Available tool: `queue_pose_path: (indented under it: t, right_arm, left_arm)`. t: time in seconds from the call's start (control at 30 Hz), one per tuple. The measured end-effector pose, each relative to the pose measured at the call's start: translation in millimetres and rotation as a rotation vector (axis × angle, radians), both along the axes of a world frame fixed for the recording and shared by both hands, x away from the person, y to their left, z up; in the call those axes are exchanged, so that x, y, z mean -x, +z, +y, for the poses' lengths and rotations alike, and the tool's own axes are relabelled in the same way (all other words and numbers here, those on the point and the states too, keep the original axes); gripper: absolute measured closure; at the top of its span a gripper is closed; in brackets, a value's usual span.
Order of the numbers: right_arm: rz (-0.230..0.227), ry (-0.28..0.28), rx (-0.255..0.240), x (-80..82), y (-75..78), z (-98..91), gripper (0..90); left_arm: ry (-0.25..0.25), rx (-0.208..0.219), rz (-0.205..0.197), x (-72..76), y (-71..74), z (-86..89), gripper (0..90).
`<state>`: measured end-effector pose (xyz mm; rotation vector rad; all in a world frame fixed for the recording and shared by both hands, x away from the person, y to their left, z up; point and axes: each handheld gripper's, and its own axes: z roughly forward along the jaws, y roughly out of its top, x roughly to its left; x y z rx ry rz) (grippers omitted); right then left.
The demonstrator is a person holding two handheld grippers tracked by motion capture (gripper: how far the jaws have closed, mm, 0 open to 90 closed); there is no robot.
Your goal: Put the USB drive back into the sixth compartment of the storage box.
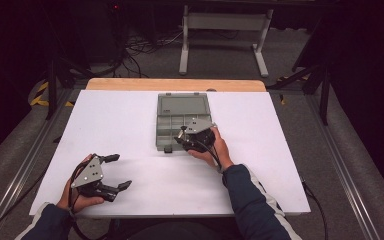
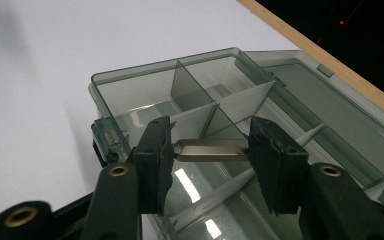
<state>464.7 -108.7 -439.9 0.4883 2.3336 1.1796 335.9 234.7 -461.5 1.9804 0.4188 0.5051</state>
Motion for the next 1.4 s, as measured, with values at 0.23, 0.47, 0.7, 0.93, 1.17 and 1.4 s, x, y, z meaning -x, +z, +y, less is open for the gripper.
queue_pose_path:
  t: [0.23, 0.47, 0.7, 0.93, 1.17, 1.4]
  right_arm:
    - [0.009, 0.005, 0.006, -0.1, -1.7, 1.2, 53.2]
    - [0.013, 0.006, 0.005, -0.3, -2.5, 1.2, 53.2]
    - [0.018, 0.006, 0.000, -0.1, -2.8, 0.9, 53.2]
    - [0.019, 0.003, -0.015, 1.8, -1.3, -0.4, 50.5]
    - [-0.007, 0.002, -0.056, 8.4, 8.2, -7.5, 49.9]
    - [-0.073, 0.000, -0.066, 22.0, 21.5, -15.8, 47.4]
  left_arm:
    - [0.000, 0.000, 0.001, 0.1, -0.1, 0.0, 9.0]
    - [-0.001, 0.003, 0.002, 0.2, -0.5, -0.1, 9.1]
    - [0.000, 0.000, 0.002, 0.3, -0.5, 0.4, 9.2]
    - [0.001, 0.003, 0.003, 0.1, -0.8, 0.2, 9.3]
    - [0.003, 0.003, 0.000, 0.6, -0.3, 1.4, 9.9]
    - [0.007, 0.010, 0.000, 1.4, 1.0, 2.1, 12.0]
